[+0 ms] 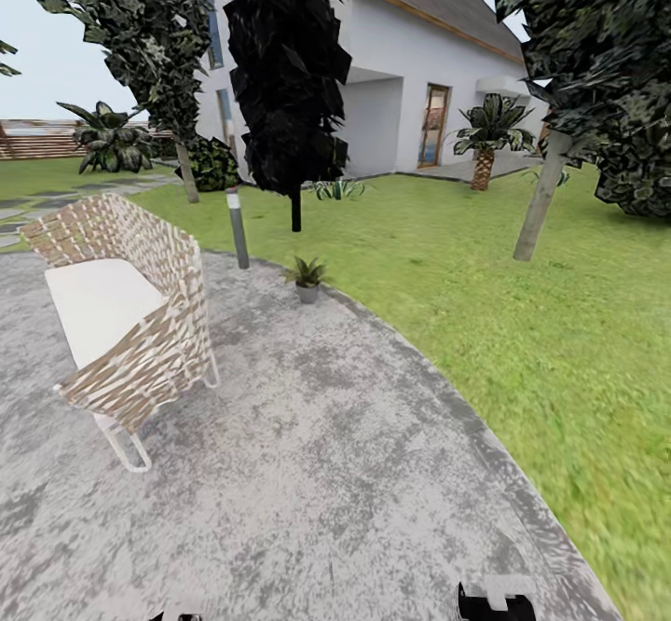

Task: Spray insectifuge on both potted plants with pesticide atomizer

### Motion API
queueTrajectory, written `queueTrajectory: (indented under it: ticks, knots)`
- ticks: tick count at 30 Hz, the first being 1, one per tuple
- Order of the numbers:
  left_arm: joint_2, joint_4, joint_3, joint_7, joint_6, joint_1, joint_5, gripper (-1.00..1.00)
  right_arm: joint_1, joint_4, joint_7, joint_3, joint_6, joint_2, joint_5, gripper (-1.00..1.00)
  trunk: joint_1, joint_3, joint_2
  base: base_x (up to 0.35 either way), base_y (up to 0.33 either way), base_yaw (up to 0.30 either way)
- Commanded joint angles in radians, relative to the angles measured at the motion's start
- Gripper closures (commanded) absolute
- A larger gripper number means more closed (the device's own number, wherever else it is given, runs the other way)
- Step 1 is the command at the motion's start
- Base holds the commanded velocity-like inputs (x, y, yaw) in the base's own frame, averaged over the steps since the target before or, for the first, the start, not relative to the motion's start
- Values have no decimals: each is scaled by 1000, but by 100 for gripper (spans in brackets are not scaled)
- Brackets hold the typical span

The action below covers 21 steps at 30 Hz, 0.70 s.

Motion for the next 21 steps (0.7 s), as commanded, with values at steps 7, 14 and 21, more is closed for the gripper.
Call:
queueTrajectory:
  ticks: [7, 14, 21]
  knots:
    - [1, 0, 2, 0, -4, 0, -4, 100, -1, 1, -3, -8, -3, 0, 11, -100, 0, -1, 0, 338, -21, -265]
    - [2, 0, 2, 0, -4, 0, -3, 100, -1, 1, -3, -8, -3, 0, 11, -100, 0, -1, 0, 339, -1, -265]
    - [2, 0, 2, 0, -4, 0, -3, 100, -1, 1, -3, -8, -3, 0, 11, -100, 0, -1, 0, 340, 0, -214]
